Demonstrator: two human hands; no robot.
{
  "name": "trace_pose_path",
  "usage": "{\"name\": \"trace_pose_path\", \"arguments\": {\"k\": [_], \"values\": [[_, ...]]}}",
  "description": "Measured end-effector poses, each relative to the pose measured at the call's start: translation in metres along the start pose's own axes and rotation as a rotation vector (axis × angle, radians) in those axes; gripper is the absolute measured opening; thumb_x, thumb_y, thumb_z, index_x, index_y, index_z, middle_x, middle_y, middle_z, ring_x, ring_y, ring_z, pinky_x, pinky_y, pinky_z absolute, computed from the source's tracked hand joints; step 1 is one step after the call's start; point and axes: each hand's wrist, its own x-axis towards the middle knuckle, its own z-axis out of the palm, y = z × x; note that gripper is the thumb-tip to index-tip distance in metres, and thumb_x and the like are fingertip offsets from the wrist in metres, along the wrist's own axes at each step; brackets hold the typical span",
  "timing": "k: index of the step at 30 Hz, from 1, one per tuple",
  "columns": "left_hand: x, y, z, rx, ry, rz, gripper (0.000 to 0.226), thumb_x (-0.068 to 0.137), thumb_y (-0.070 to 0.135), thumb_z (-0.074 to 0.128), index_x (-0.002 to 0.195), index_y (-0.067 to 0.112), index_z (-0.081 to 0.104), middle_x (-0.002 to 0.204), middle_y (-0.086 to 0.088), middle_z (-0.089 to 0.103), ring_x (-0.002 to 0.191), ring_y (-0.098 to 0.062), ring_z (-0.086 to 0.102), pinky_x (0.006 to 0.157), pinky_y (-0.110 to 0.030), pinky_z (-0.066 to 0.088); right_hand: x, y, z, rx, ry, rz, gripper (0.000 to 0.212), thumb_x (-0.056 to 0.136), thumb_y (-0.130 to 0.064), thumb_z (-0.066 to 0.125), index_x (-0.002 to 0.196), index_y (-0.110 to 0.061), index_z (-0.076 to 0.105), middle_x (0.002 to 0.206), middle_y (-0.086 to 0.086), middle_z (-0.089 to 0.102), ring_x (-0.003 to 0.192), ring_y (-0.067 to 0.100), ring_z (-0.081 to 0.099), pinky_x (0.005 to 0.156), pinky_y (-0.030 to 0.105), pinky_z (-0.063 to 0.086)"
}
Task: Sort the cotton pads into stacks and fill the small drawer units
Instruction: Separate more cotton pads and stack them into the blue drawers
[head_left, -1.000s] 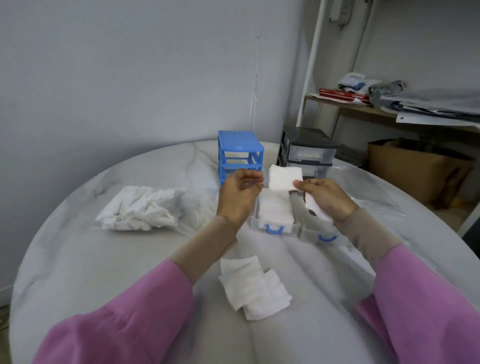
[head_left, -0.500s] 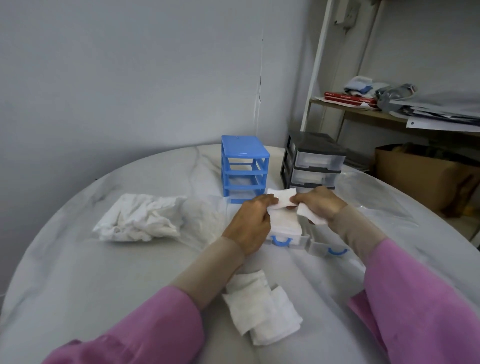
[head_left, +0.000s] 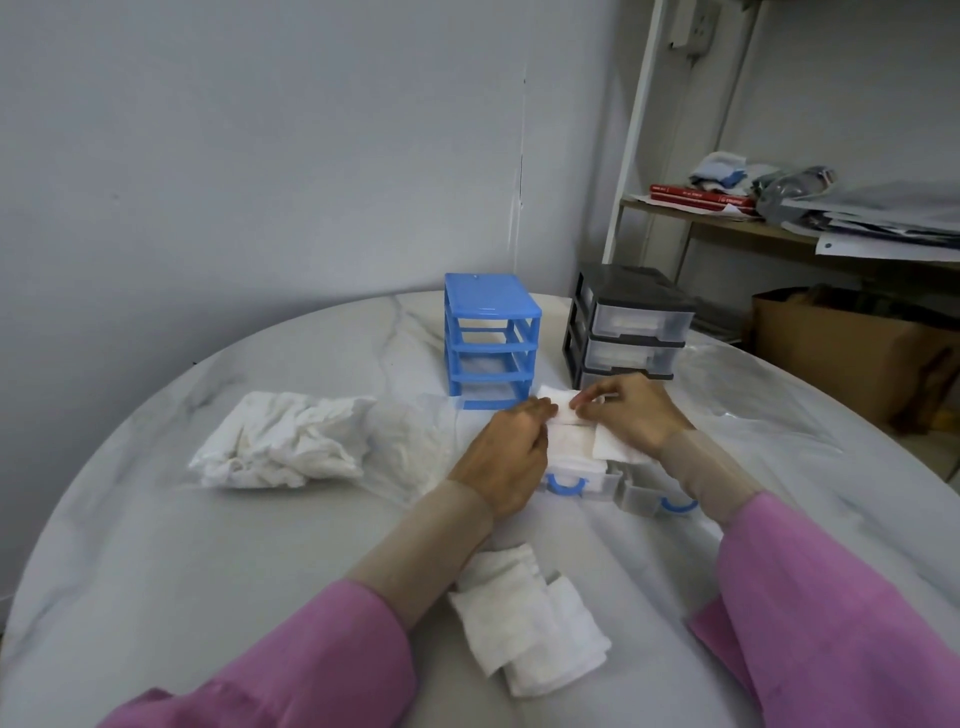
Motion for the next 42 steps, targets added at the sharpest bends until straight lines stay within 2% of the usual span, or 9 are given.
{"name": "trace_pose_path", "arguments": {"k": [5,9,16,19,24,28,34,36,42], "values": [[-0.001,0.004,-0.002,-0.091,-0.001,-0.024,0.038,0.1,0.006,0.031,0.135,0.004,0.044,0.141,-0.009,0.043,0.129,-0.02,0.04,0.108,-0.019,0.026,-0.003,-0.002,-0.002,0.065,0.062,0.041,0.016,0.089,-0.021,0.061,0.101,-0.012,0.065,0.108,0.005,0.056,0.095,0.018,0.05,0.08,0.027,0.039],[0.0,0.008,-0.009,-0.274,0.099,-0.048,0.037,0.097,-0.001,0.033,0.126,0.005,0.054,0.132,-0.01,0.051,0.12,-0.018,0.046,0.095,-0.012,0.033,-0.01,-0.001,-0.013,0.379,0.067,0.113,0.014,0.088,-0.015,0.063,0.1,-0.007,0.064,0.102,0.007,0.061,0.082,0.016,0.054,0.064,0.025,0.045],[-0.001,0.013,-0.021,-0.378,0.242,-0.031,0.036,0.089,-0.011,0.035,0.111,0.003,0.061,0.106,-0.002,0.059,0.098,-0.008,0.051,0.073,0.006,0.034,-0.021,-0.001,-0.014,0.671,-0.041,0.181,0.008,0.087,0.001,0.059,0.085,-0.006,0.062,0.088,0.006,0.063,0.075,0.014,0.06,0.054,0.016,0.054],[-0.002,0.012,-0.021,-0.368,0.252,-0.058,0.034,0.089,-0.011,0.036,0.108,0.002,0.062,0.104,-0.002,0.059,0.097,-0.01,0.053,0.074,0.003,0.036,-0.023,-0.002,-0.01,0.682,-0.007,0.192,0.016,0.082,0.004,0.063,0.098,0.002,0.062,0.093,0.01,0.063,0.074,0.015,0.061,0.053,0.016,0.054],[-0.002,0.011,-0.021,-0.328,0.206,-0.096,0.031,0.089,-0.009,0.042,0.106,0.004,0.064,0.115,-0.007,0.062,0.108,-0.016,0.055,0.093,-0.017,0.041,-0.022,-0.003,-0.005,0.59,-0.008,0.202,0.022,0.079,0.003,0.068,0.1,0.001,0.061,0.104,0.016,0.063,0.074,0.017,0.063,0.054,0.017,0.055],[-0.003,0.008,-0.019,-0.279,0.137,-0.089,0.025,0.087,-0.005,0.052,0.104,0.005,0.066,0.113,-0.006,0.063,0.107,-0.016,0.056,0.096,-0.022,0.043,-0.022,-0.003,-0.002,0.462,0.036,0.167,0.019,0.078,0.001,0.07,0.095,-0.002,0.061,0.094,0.015,0.064,0.069,0.015,0.062,0.05,0.015,0.053],[-0.004,0.005,-0.013,-0.148,0.086,-0.087,0.019,0.088,0.002,0.058,0.099,0.01,0.07,0.116,-0.005,0.062,0.11,-0.018,0.055,0.1,-0.024,0.042,-0.025,-0.004,0.002,0.094,0.235,-0.02,0.012,0.078,-0.006,0.073,0.084,-0.009,0.063,0.086,0.006,0.063,0.071,0.011,0.055,0.064,0.016,0.046],[-0.003,0.005,-0.012,-0.108,0.091,-0.084,0.019,0.088,0.003,0.058,0.1,0.011,0.07,0.119,-0.005,0.061,0.111,-0.018,0.054,0.101,-0.024,0.042,-0.029,-0.004,0.001,-0.02,0.28,-0.124,0.009,0.08,-0.006,0.071,0.083,-0.011,0.063,0.085,0.002,0.061,0.069,0.007,0.05,0.061,0.008,0.039],[-0.004,0.004,-0.01,-0.045,0.086,-0.057,0.022,0.088,0.003,0.055,0.101,0.012,0.07,0.118,-0.006,0.061,0.109,-0.018,0.055,0.095,-0.017,0.039,-0.034,0.006,0.002,-0.208,0.129,-0.235,0.012,0.082,-0.003,0.066,0.083,-0.012,0.073,0.081,0.0,0.065,0.063,0.002,0.05,0.058,0.001,0.04]]}}
